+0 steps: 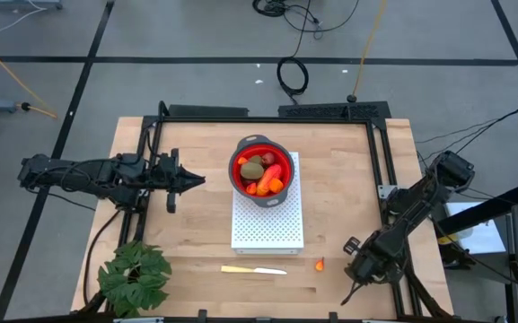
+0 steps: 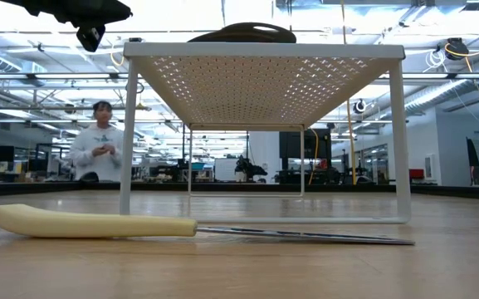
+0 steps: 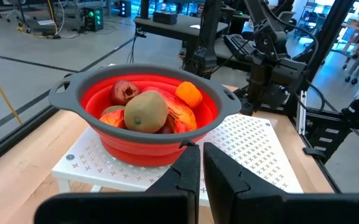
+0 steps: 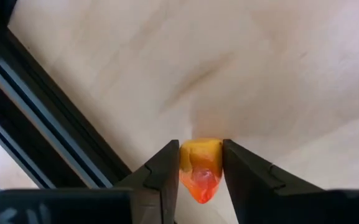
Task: Pick & Place Fruit
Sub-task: Put the peach into the red strainer bowl on the shelf
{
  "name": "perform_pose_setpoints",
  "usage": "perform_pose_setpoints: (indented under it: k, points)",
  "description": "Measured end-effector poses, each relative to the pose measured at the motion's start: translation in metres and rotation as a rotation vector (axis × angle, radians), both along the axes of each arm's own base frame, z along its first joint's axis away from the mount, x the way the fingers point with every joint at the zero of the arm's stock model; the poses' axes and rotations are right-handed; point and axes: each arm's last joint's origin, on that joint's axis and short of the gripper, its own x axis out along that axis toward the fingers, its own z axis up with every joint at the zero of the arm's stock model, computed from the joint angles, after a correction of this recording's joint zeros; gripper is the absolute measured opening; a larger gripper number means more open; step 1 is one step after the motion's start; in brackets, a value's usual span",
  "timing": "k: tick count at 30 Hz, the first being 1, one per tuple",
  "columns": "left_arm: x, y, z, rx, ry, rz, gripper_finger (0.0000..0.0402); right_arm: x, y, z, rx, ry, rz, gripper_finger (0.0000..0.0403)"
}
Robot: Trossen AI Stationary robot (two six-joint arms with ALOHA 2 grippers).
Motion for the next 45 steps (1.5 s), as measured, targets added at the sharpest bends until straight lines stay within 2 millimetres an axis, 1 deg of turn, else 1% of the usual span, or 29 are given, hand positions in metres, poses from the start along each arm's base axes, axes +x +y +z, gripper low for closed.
perform_pose_setpoints:
  k: [4, 9, 14, 21, 26, 32, 37, 40, 45]
  points:
    - [0.000, 0.000, 0.000, 0.000, 0.000, 0.000, 0.0021, 0.011, -0.003, 0.009, 0.013, -0.018, 0.003, 0.0108]
    - [0.000, 0.000, 0.001, -0.003, -0.014, 0.000, 0.0021, 0.030, -0.005, 0.023, 0.039, -0.054, -0.059, 0.0107]
    - [0.000, 0.000, 0.002, -0.004, -0.019, 0.000, 0.0021, 0.049, -0.007, 0.040, 0.033, -0.148, -0.142, 0.0106]
    - [0.000, 0.000, 0.001, -0.001, -0.014, 0.000, 0.0021, 0.069, -0.013, 0.055, 0.086, -0.173, -0.354, 0.0106]
    - [0.000, 0.000, 0.001, 0.032, -0.012, -0.006, 0.0021, 0.082, -0.020, 0.069, 0.187, -0.255, -0.484, 0.0106]
    - [0.000, 0.000, 0.001, 0.051, -0.005, -0.008, 0.0021, 0.090, -0.032, 0.093, 0.320, -0.344, -0.604, 0.0106]
    - [0.000, 0.000, 0.001, 0.052, -0.004, -0.009, 0.0021, 0.092, -0.043, 0.119, 0.457, -0.450, -0.680, 0.0106]
    - [0.000, 0.000, 0.001, 0.052, -0.004, -0.008, 0.0021, 0.094, -0.049, 0.135, 0.545, -0.551, -0.712, 0.0106]
    - [0.000, 0.000, 0.001, 0.052, -0.005, -0.009, 0.0021, 0.098, -0.060, 0.162, 0.648, -0.781, -0.769, 0.0106]
